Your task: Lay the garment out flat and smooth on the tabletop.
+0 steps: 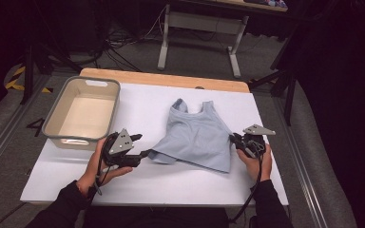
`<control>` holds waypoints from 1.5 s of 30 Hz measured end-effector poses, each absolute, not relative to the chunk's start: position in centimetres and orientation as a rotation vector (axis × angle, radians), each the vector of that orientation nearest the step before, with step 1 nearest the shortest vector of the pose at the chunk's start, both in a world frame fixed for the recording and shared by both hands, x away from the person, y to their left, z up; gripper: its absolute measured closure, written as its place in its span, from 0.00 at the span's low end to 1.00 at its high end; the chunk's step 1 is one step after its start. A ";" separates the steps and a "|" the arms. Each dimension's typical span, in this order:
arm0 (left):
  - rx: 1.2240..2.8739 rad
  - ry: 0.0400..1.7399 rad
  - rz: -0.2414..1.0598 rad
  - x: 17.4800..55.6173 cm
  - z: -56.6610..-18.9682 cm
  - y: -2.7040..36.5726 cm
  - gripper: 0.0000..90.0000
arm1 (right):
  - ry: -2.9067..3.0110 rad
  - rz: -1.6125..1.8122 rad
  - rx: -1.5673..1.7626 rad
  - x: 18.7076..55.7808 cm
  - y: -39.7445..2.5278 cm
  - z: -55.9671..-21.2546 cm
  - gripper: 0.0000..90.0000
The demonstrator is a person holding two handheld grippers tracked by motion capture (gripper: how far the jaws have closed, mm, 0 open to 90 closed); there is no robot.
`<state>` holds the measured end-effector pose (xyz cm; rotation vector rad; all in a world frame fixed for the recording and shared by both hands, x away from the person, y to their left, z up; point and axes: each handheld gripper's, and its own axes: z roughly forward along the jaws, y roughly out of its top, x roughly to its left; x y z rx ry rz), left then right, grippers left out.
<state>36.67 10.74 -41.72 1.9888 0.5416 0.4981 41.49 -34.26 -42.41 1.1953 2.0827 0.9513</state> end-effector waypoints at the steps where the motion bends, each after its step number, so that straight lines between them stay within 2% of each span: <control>1: 1.977 0.549 0.498 36.7 -41.6 10.9 0.43 | 2.077 0.947 1.199 41.5 -34.3 -42.4 0.88; 8: 2.020 0.607 0.453 38.0 -42.4 10.1 0.42 | 2.051 0.946 1.230 41.9 -34.6 -42.7 0.86; 18: 2.085 0.672 0.262 41.3 -44.8 5.5 0.36 | 2.050 0.972 1.171 42.0 -34.0 -42.6 0.77; 23: 2.113 0.681 0.208 42.0 -45.6 3.3 0.33 | 2.065 0.986 1.162 42.3 -33.7 -42.9 0.73; 30: 2.197 0.686 0.228 42.7 -46.4 1.3 0.28 | 2.124 0.955 1.143 42.7 -33.2 -43.4 0.70; 33: 2.236 0.680 0.243 42.8 -46.7 0.6 0.29 | 2.142 0.947 1.134 42.8 -33.1 -43.6 0.69; 36: 2.241 0.675 0.232 42.8 -46.6 0.5 0.34 | 2.155 0.943 1.138 42.9 -33.1 -43.8 0.70; 38: 2.240 0.665 0.233 42.8 -46.6 0.5 0.41 | 2.156 0.940 1.143 43.0 -33.2 -43.8 0.70; 40: 2.245 0.666 0.239 42.8 -46.4 0.8 0.51 | 2.154 0.942 1.150 43.0 -33.3 -43.9 0.70; 41: 2.247 0.664 0.240 42.9 -46.4 0.9 0.62 | 2.150 0.943 1.156 43.0 -33.4 -43.9 0.68; 42: 2.243 0.661 0.234 43.0 -46.4 1.0 0.68 | 2.149 0.944 1.160 43.1 -33.4 -44.0 0.67; 45: 2.241 0.656 0.235 43.1 -46.3 1.3 0.81 | 2.155 0.926 1.178 43.3 -33.3 -44.2 0.59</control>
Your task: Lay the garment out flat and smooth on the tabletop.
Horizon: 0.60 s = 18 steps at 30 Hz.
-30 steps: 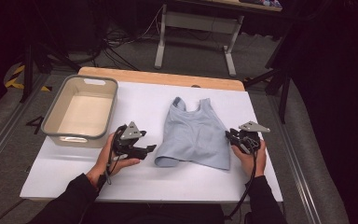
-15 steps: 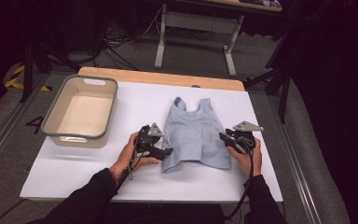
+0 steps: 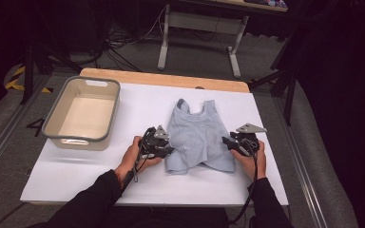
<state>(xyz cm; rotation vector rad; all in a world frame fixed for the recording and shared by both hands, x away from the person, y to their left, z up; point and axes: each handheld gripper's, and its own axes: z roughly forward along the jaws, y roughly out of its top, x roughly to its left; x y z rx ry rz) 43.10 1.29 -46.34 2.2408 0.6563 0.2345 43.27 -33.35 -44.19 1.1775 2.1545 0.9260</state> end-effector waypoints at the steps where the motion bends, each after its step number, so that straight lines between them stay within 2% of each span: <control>1: 2.243 0.658 0.239 43.1 -46.3 1.3 0.84 | 2.156 0.916 1.182 43.4 -33.4 -44.3 0.57; 9: 2.260 0.665 0.352 42.7 -45.2 2.9 0.89 | 2.147 0.926 1.239 44.2 -33.8 -44.8 0.44; 14: 2.237 0.672 0.417 42.4 -43.9 4.5 0.89 | 2.152 0.967 1.270 44.6 -33.8 -44.9 0.44; 18: 2.229 0.674 0.449 42.2 -43.3 5.3 0.90 | 2.196 1.009 1.276 44.8 -33.4 -45.1 0.59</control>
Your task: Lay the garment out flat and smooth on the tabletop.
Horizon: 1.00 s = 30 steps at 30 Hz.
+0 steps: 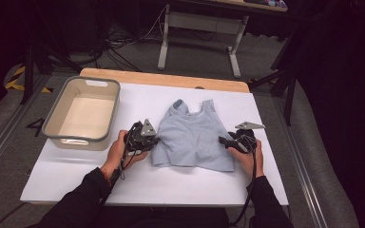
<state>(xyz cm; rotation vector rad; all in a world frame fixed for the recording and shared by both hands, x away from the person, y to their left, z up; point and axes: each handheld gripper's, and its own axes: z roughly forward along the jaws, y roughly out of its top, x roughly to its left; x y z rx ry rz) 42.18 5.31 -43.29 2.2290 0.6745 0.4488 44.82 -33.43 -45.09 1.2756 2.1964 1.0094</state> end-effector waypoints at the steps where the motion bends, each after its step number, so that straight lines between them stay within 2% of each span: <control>1: 2.225 0.676 0.458 42.1 -43.1 5.5 0.91 | 2.205 1.019 1.265 44.8 -33.2 -45.0 0.65; 4: 2.230 0.669 0.492 42.0 -42.6 6.0 0.92 | 2.220 1.039 1.240 44.6 -32.9 -44.8 0.83; 7: 2.224 0.664 0.530 41.8 -41.9 6.7 0.92 | 2.219 1.079 1.198 44.2 -32.6 -44.2 0.90; 14: 2.192 0.696 0.597 41.0 -40.0 9.2 0.92 | 2.215 1.165 1.118 43.3 -30.9 -42.7 0.92; 21: 2.240 0.670 0.599 39.4 -40.6 10.1 0.92 | 2.220 1.141 1.072 42.7 -29.6 -42.0 0.91; 24: 2.221 0.662 0.567 39.0 -40.8 10.3 0.87 | 2.229 1.114 1.091 42.7 -29.9 -42.3 0.87; 30: 2.237 0.648 0.568 39.2 -42.1 9.5 0.78 | 2.243 1.039 1.091 42.5 -30.3 -42.6 0.88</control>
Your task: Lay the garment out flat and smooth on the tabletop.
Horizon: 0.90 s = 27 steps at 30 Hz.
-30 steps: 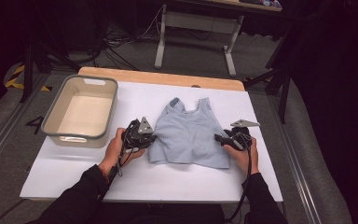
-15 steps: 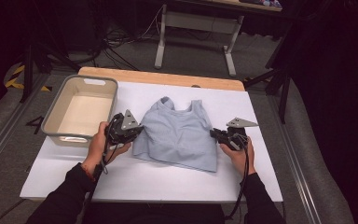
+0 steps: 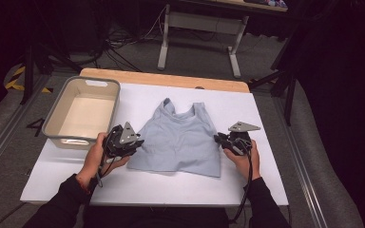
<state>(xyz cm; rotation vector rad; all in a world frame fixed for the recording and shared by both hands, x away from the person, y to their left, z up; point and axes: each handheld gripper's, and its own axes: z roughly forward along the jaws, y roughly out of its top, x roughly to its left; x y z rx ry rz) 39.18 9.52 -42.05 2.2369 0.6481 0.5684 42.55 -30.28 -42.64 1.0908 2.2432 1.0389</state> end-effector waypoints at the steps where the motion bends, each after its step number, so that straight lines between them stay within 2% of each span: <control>1: 2.238 0.662 0.575 39.2 -42.4 9.3 0.75 | 2.251 1.022 1.092 42.5 -30.3 -42.8 0.88; 11: 2.278 0.687 0.558 40.1 -44.6 8.1 0.57 | 2.281 0.982 1.116 42.6 -30.9 -43.6 0.87; 14: 2.276 0.697 0.554 40.5 -44.9 8.1 0.51 | 2.275 1.001 1.083 42.6 -30.8 -43.9 0.80; 18: 2.278 0.721 0.522 41.0 -45.3 8.0 0.49 | 2.262 1.006 1.110 42.8 -30.7 -44.4 0.66; 21: 2.287 0.729 0.512 41.2 -45.7 7.9 0.49 | 2.251 1.001 1.133 43.0 -30.8 -44.7 0.57; 23: 2.303 0.728 0.502 41.3 -46.0 7.8 0.51 | 2.258 1.002 1.160 43.2 -30.9 -44.9 0.55; 25: 2.301 0.715 0.470 41.5 -46.0 7.9 0.56 | 2.284 1.002 1.181 43.4 -30.9 -45.3 0.53; 27: 2.299 0.708 0.433 41.5 -46.1 8.0 0.66 | 2.294 1.022 1.188 43.5 -31.0 -45.4 0.57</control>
